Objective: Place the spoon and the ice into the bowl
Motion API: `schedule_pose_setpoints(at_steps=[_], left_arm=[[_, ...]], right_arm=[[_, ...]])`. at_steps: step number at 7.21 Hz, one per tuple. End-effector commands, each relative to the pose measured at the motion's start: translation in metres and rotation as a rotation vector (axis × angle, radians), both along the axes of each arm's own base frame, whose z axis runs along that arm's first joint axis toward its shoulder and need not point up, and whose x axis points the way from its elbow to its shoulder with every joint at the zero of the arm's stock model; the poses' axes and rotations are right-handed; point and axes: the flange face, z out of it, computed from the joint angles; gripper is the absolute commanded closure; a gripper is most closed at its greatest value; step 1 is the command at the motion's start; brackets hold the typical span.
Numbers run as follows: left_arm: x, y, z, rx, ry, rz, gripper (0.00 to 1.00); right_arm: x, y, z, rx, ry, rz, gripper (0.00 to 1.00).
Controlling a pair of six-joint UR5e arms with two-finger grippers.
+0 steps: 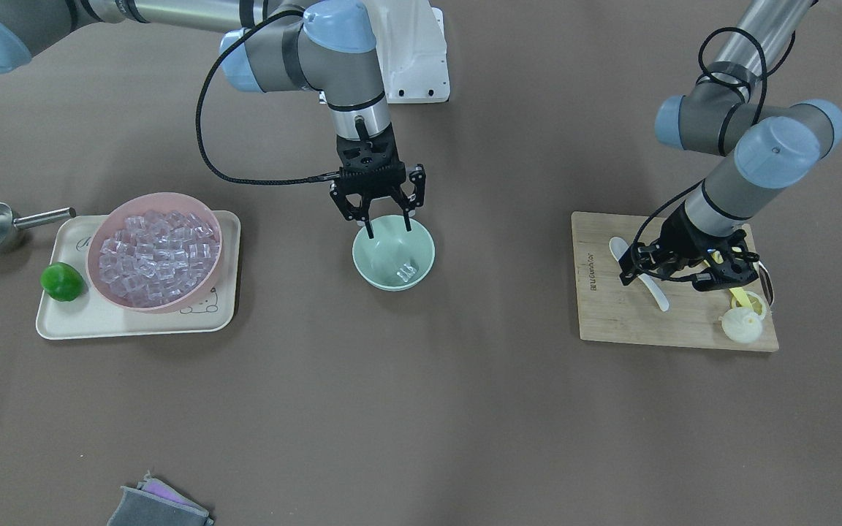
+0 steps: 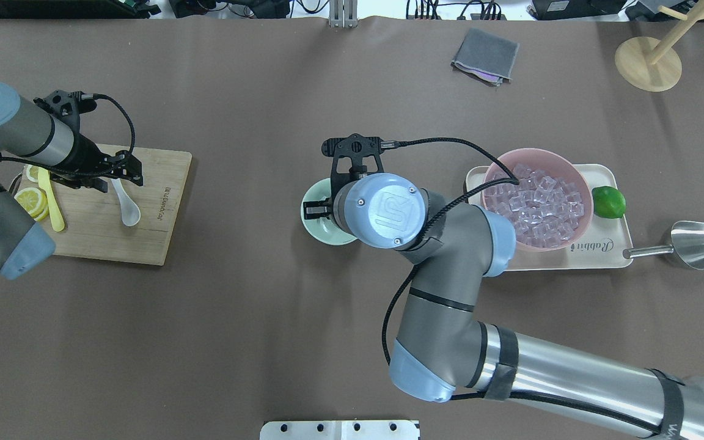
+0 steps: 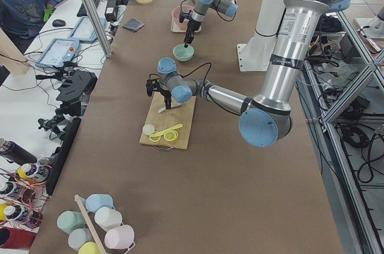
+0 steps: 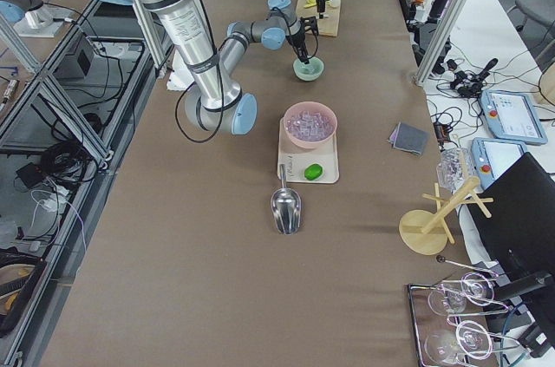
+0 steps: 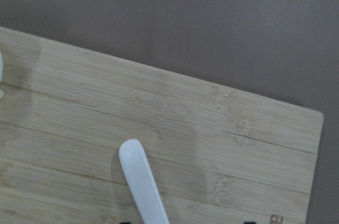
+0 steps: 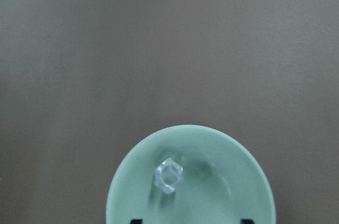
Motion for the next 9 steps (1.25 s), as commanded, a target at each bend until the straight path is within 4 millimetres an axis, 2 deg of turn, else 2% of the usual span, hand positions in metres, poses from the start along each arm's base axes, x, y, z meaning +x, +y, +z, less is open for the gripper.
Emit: schedule_pose_setpoints(at_steps=[1,2,3,4,5,6,7,8,9], left_arm=[[0.002,-0.001,0.010,-0.015,-0.012,0.001,0.42],[0.002,-0.002,0.011,-0.018,-0.014,0.000,0.52],[0.002,-0.002,0.017,-0.025,-0.021,0.000,0.54],[0.002,-0.002,0.018,-0.029,-0.023,0.000,0.73],[0.004,-0.003,0.015,-0.030,-0.019,0.000,1.00],[0.007,-0.005,-0.001,-0.013,0.001,0.005,1.00],[0.017,-0.017,-0.037,0.017,0.030,0.008,1.00],[0.032,-0.035,-0.091,0.022,0.049,-0.004,1.00],[0.052,-0.042,-0.140,-0.001,0.084,-0.025,1.00]], right_arm=[[0.079,0.015,0.021,0.006,-0.038,0.003,0.00],[0.106,0.008,0.019,-0.026,-0.043,-0.009,0.00],[0.116,0.002,0.017,-0.042,-0.044,-0.012,0.00],[0.130,-0.007,0.016,-0.058,-0.056,-0.014,0.00],[0.164,-0.014,0.025,-0.089,-0.075,-0.024,0.00],[0.206,-0.026,0.038,-0.118,-0.087,-0.044,0.00],[0.237,-0.028,0.056,-0.100,-0.067,-0.079,0.00],[0.261,-0.029,0.079,-0.091,-0.032,-0.097,0.00],[0.288,-0.036,0.111,-0.082,0.018,-0.128,0.00]])
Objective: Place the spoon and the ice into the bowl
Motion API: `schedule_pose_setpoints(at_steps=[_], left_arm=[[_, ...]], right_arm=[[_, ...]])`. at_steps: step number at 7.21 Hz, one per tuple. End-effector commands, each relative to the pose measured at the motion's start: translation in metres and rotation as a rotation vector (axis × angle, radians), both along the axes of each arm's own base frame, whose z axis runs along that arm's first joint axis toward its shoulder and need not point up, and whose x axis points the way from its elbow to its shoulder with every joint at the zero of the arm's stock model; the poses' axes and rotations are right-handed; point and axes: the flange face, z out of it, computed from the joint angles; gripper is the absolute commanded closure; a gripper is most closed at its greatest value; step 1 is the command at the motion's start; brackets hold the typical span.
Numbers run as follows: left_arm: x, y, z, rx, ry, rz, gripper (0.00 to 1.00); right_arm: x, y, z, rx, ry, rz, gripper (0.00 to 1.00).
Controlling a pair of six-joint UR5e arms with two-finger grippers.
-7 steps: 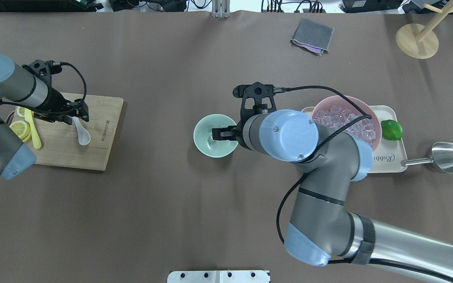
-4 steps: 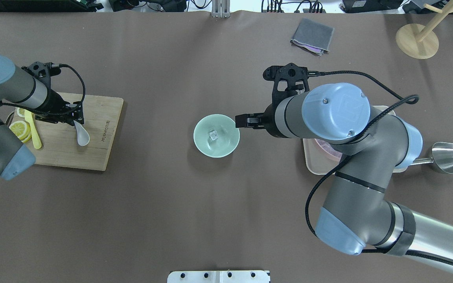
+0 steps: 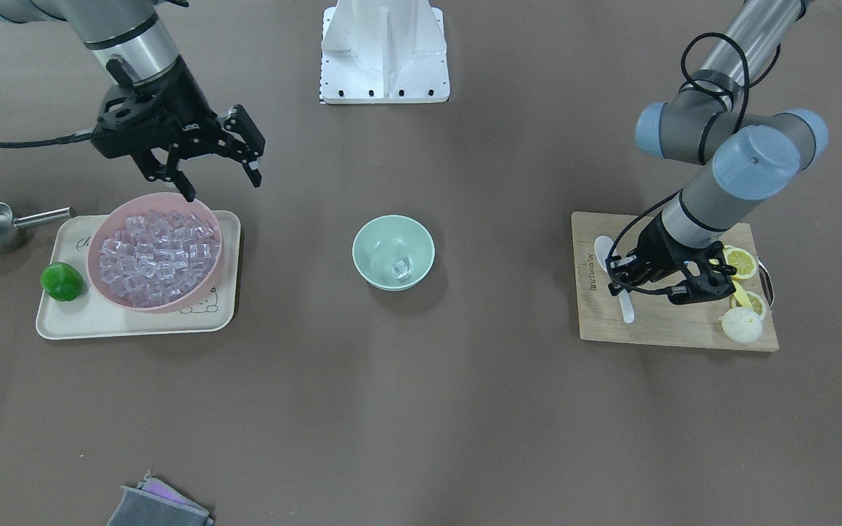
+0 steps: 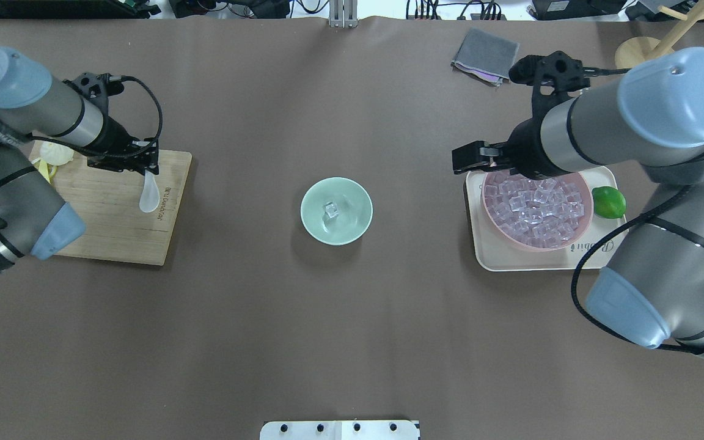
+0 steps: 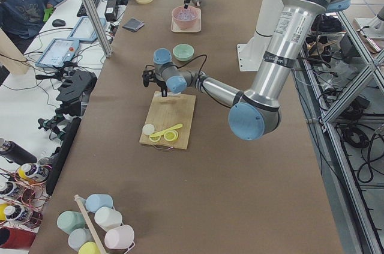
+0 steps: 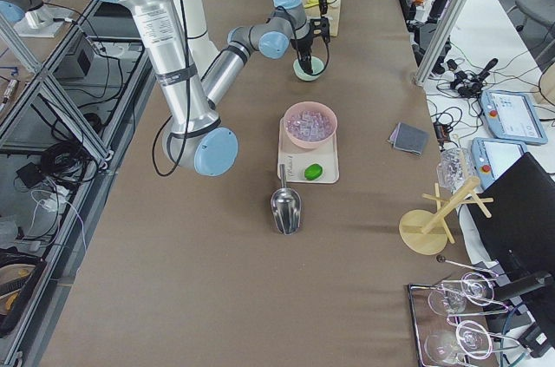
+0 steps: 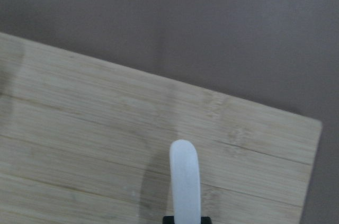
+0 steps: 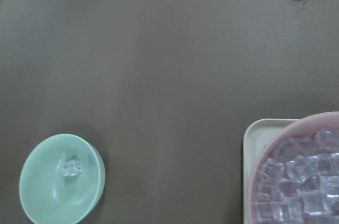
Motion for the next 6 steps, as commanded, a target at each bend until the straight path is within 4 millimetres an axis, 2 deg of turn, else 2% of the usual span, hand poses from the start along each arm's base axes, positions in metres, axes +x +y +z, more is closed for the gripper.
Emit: schedule_pose_setpoints(at_steps=[1,2,3,4,5,6], left_arm=[[0.059,-0.001,-0.110,-0.006,0.085,-0.002,1.00],[0.094,0.014,-0.147,-0.009,0.115,-0.001,1.00],[0.130,0.020,-0.185,0.016,0.124,-0.015,1.00],[0.160,0.030,-0.206,0.013,0.131,-0.021,1.00],[0.179,0.048,-0.217,0.033,0.135,-0.013,1.00],[0.191,0.059,-0.228,0.051,0.141,-0.013,0.56]], right_arm=[[0.069,-0.007,0.067,0.021,0.084,-0.067,0.00],[0.094,-0.007,0.098,0.047,0.135,-0.102,0.00],[0.119,-0.007,0.122,0.075,0.184,-0.121,0.00],[0.136,-0.008,0.131,0.078,0.181,-0.143,0.00],[0.149,-0.010,0.133,0.071,0.162,-0.144,0.00],[0.152,-0.011,0.134,0.072,0.160,-0.144,0.00]])
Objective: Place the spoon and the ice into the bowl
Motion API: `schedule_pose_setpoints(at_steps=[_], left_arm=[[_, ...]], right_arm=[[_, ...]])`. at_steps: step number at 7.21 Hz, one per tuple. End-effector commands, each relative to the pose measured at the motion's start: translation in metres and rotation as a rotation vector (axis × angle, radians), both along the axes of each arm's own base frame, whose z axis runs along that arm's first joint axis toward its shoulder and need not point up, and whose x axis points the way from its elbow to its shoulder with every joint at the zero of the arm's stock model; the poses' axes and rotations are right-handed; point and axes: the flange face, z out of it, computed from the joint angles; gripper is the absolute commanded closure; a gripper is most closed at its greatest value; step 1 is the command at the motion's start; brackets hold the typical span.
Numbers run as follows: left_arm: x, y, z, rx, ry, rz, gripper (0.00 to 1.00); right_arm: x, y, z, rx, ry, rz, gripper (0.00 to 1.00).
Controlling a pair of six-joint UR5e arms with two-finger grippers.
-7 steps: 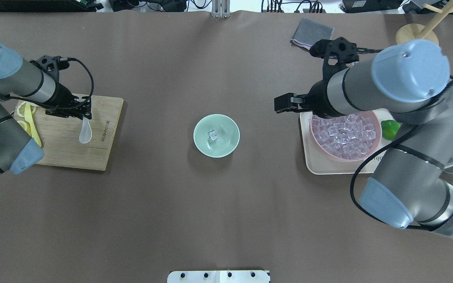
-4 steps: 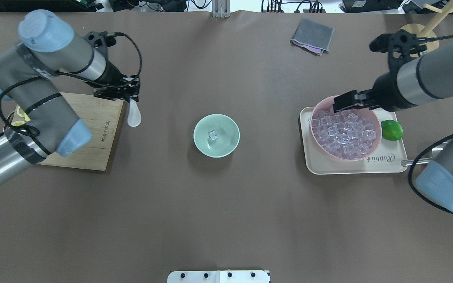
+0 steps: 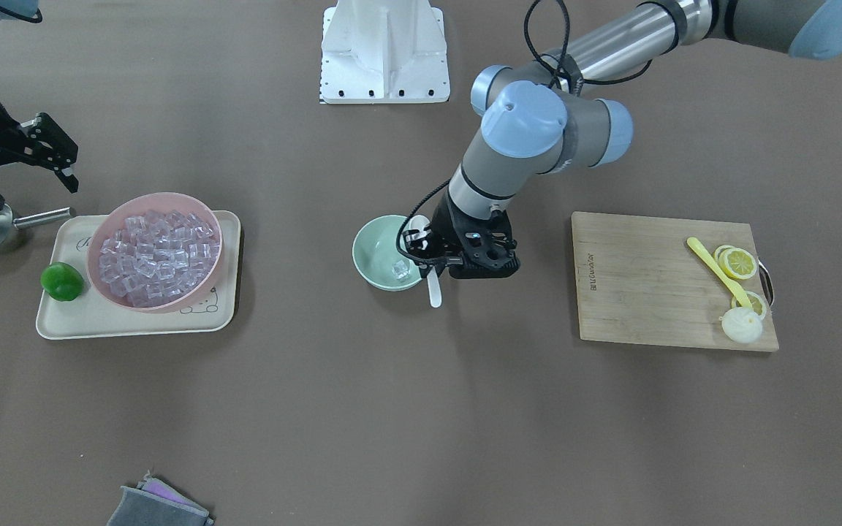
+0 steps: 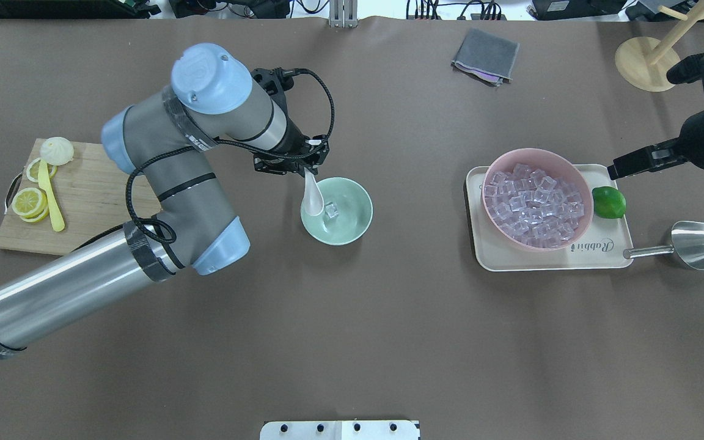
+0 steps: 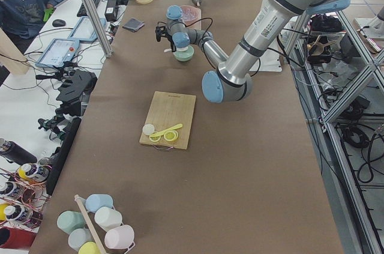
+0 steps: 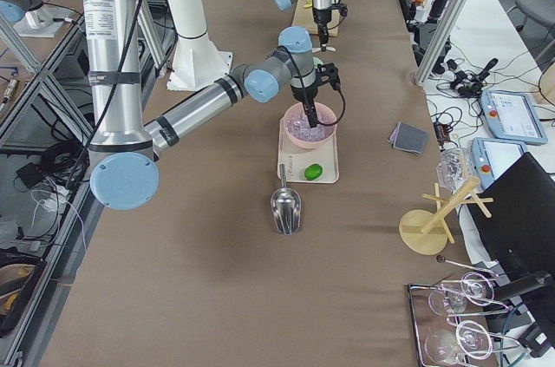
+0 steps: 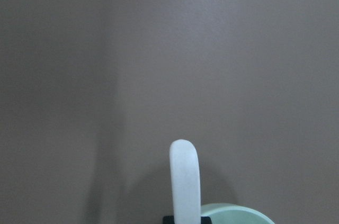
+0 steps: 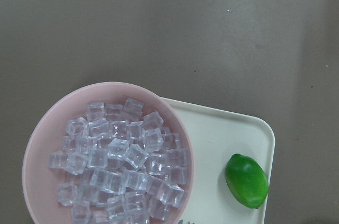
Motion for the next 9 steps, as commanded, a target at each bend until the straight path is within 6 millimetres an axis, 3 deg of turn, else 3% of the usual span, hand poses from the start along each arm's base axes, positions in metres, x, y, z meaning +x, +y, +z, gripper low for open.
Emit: schedule_pose_setpoints(at_steps=[1,2,3,4,5,6,7,9], left_arm=[[0.015,0.017,-0.014,0.030,0.009,-0.001,0.02],[0.012,0.016,-0.007,0.033,0.001,-0.003,0.02],[-0.010,0.002,-0.011,0.044,0.008,-0.025,0.02],[-0.034,-0.011,0.015,0.074,-0.026,-0.029,0.02],[-0.095,-0.037,0.061,0.134,-0.087,-0.050,0.02],[-0.173,-0.047,0.109,0.167,-0.168,0.005,0.02],[-0.244,-0.048,0.136,0.221,-0.267,0.045,0.02],[-0.373,-0.049,0.222,0.333,-0.422,0.176,0.02]], right_arm=[[0.010,-0.003,0.007,-0.001,0.001,-0.005,0.00],[0.013,-0.005,0.007,0.000,0.000,0.003,0.00],[0.025,-0.008,0.006,0.016,0.002,0.013,0.00],[0.028,-0.010,0.009,0.022,0.011,0.010,0.00],[0.032,-0.018,0.023,0.013,0.031,0.005,0.00],[0.042,-0.030,0.049,0.039,0.075,-0.033,0.00],[0.059,-0.040,0.069,0.051,0.096,-0.057,0.00],[0.102,-0.063,0.126,0.036,0.080,-0.122,0.00]])
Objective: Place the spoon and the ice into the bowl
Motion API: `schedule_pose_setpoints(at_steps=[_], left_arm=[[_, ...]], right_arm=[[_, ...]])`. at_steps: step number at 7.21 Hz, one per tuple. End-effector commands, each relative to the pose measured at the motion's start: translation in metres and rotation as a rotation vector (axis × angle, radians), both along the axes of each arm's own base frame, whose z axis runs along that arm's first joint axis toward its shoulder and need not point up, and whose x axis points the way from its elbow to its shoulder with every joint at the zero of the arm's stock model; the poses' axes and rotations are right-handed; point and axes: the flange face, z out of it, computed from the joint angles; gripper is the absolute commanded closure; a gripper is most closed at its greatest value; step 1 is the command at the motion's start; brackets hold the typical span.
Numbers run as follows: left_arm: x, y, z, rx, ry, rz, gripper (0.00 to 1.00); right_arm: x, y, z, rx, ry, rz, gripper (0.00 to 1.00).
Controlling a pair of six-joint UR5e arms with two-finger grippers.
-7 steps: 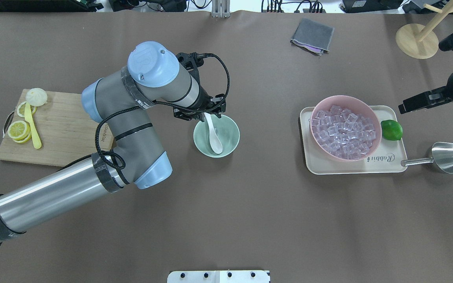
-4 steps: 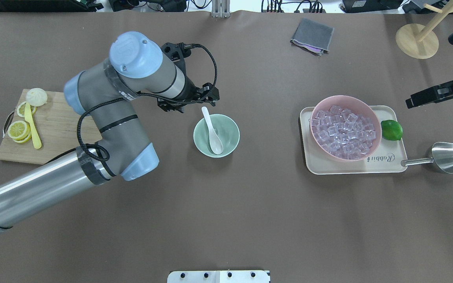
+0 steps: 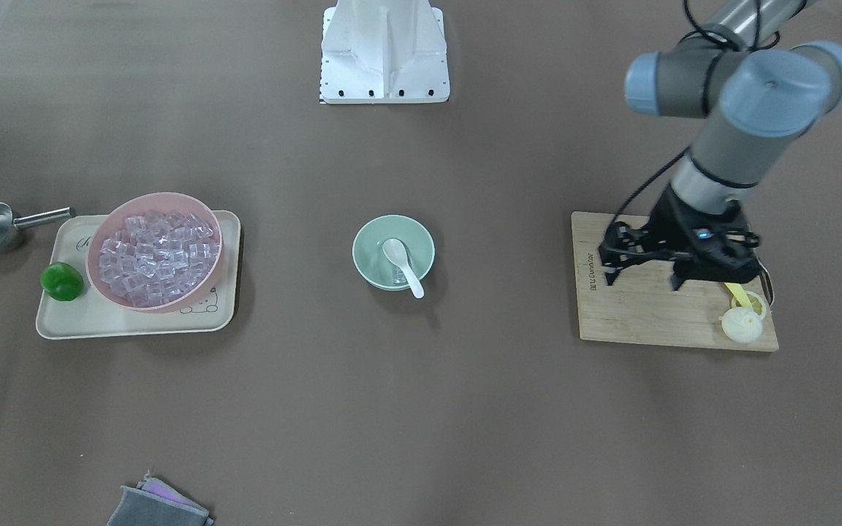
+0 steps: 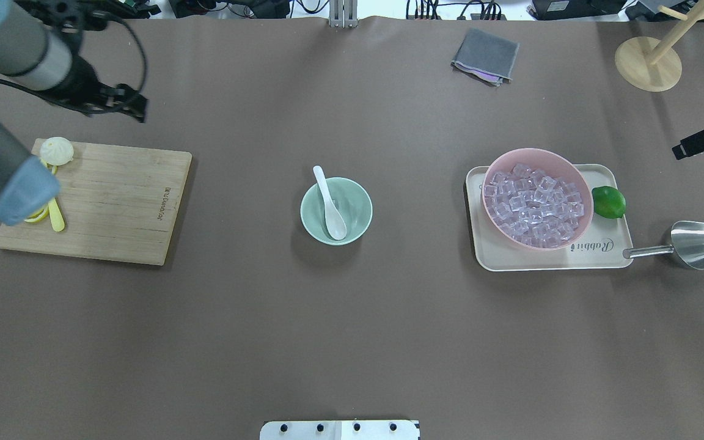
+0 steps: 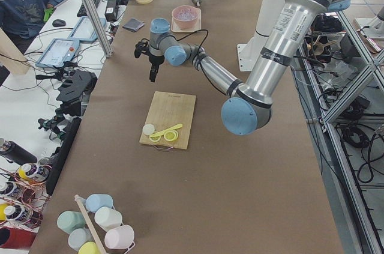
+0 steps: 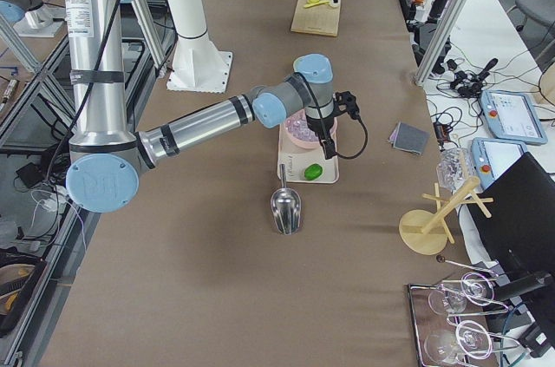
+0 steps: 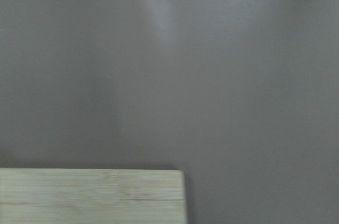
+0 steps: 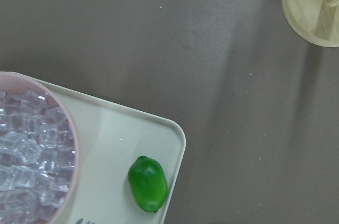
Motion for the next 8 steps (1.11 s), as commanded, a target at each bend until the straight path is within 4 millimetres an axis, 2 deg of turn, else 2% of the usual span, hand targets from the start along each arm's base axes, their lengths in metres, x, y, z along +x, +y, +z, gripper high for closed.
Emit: schedule_pose_setpoints(at_steps=[1,2,3,4,5,6,7,8], left_arm=[[-0.153,0.012,0.092,0.049,-0.063,0.121,0.02],[-0.209,0.039,0.132,0.060,-0.007,0.170,0.02],[-0.227,0.058,0.149,0.043,0.001,0.159,0.02],[-0.231,0.077,0.173,-0.004,-0.004,0.163,0.02],[-0.234,0.087,0.193,-0.042,-0.034,0.153,0.02],[-0.240,0.091,0.200,-0.058,-0.044,0.137,0.02],[-0.248,0.099,0.208,-0.063,-0.042,0.129,0.02],[-0.248,0.106,0.225,-0.115,-0.028,0.126,0.02]], right_arm=[[0.042,-0.012,0.051,0.003,-0.006,-0.060,0.00],[0.045,-0.017,0.069,-0.015,0.012,-0.063,0.00],[0.052,-0.019,0.094,-0.044,0.021,-0.072,0.00],[0.065,-0.020,0.106,-0.049,0.029,-0.061,0.00],[0.081,-0.018,0.116,-0.066,0.026,-0.039,0.00],[0.088,-0.015,0.124,-0.072,0.039,-0.033,0.00],[0.105,-0.008,0.139,-0.073,0.034,-0.035,0.00],[0.107,-0.002,0.146,-0.072,0.040,-0.051,0.00]])
